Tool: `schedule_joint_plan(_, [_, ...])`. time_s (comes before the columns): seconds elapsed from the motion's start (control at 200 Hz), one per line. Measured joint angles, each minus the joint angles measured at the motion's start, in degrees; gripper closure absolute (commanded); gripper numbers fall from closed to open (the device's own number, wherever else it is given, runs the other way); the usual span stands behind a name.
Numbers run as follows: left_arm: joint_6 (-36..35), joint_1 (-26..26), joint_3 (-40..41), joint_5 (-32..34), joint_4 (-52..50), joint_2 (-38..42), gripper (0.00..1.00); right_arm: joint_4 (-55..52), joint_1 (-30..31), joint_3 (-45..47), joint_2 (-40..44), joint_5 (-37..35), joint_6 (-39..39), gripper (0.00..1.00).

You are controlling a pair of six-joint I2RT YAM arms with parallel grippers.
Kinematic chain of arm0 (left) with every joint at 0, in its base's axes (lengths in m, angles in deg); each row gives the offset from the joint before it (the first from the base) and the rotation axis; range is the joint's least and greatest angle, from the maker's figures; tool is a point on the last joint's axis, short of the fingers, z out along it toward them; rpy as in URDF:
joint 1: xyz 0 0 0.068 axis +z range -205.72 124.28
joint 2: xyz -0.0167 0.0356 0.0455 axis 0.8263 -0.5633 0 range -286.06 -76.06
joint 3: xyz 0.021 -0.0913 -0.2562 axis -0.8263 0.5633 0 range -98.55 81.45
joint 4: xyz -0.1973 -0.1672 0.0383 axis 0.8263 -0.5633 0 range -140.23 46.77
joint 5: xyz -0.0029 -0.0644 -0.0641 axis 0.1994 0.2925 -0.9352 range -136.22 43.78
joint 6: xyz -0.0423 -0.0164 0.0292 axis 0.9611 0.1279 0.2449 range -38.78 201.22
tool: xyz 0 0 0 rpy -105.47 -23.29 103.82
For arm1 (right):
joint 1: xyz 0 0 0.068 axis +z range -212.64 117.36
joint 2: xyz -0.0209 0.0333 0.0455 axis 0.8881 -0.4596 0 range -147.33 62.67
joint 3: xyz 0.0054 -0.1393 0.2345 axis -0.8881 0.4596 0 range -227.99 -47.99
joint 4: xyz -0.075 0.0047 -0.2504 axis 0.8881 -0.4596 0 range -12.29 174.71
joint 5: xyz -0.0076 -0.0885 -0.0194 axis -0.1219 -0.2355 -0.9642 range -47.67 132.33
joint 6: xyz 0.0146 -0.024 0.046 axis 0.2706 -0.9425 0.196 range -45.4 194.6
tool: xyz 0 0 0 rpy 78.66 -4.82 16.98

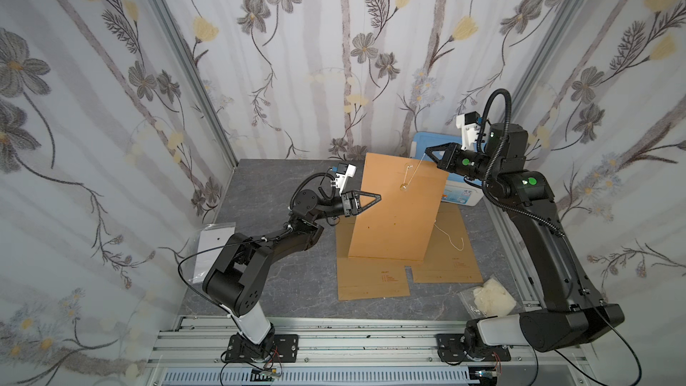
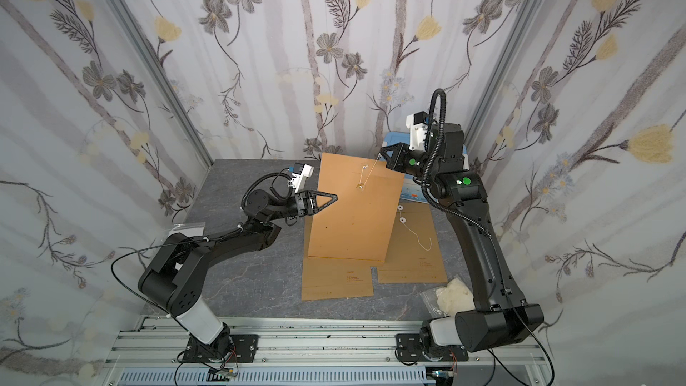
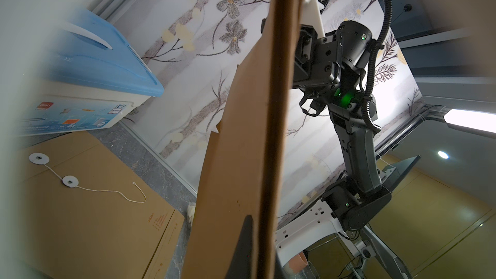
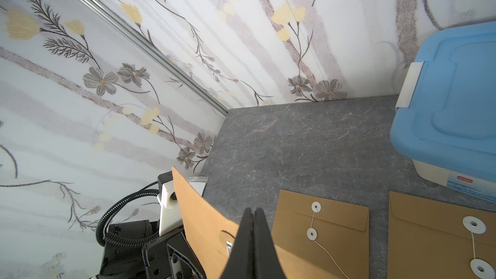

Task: Close the mouth of the file bag
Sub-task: Close the file bag.

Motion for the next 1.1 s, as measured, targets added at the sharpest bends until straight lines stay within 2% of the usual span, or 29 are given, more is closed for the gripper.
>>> schedule_joint_plan(0.215, [-0.35, -0.11, -0.2, -0.87, -0.94, 0.61, 1.0, -0.11, 0.72, -2.19, -1.4, 1.51, 0.04, 1.0])
schedule_joint_plan(0.415, [-5.81, -1.4, -2.38, -0.63, -10.45, 2.08, 1.0, 0.09, 3.65, -4.57, -2.08, 2.89, 0.48, 1.0])
schedule_joint_plan(0.535, [-6.82, -1.77, -3.32, -0.7, -13.4, 2.03, 1.0, 0.04, 6.34, -5.2, -4.15, 2.93, 0.48, 1.0])
schedule_joint_plan(0.784, [-5.99, -2.47, -4.37, -0.9, -13.25, 0.59, 1.0, -0.2, 11.28, -9.11, -8.02, 1.84, -0.02, 1.0])
schedule_joint_plan(1.099, [-5.11, -2.49, -4.39, -0.74, -12.63, 0.5, 1.0, -0.22, 16.57, -9.6, -9.62, -0.24, -0.11, 1.0])
